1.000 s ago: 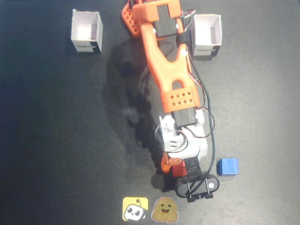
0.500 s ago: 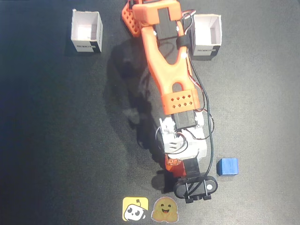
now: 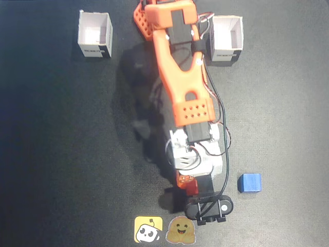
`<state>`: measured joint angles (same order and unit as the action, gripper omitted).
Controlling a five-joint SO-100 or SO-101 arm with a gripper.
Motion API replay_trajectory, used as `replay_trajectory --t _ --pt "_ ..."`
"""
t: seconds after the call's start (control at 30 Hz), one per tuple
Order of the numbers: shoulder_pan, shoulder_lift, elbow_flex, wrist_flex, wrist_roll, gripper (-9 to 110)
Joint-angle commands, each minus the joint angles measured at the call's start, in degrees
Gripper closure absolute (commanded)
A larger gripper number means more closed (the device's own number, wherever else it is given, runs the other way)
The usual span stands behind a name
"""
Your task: Put the red cube in the right box and the blue cube in the left box.
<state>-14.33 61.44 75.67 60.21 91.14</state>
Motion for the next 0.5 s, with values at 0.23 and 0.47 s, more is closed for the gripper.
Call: replay_trajectory --t 0.23,0.47 --pt "5.8 14.3 1.8 8.2 -6.2 93" --pt "14.7 32.3 18.5 8.2 -6.9 92"
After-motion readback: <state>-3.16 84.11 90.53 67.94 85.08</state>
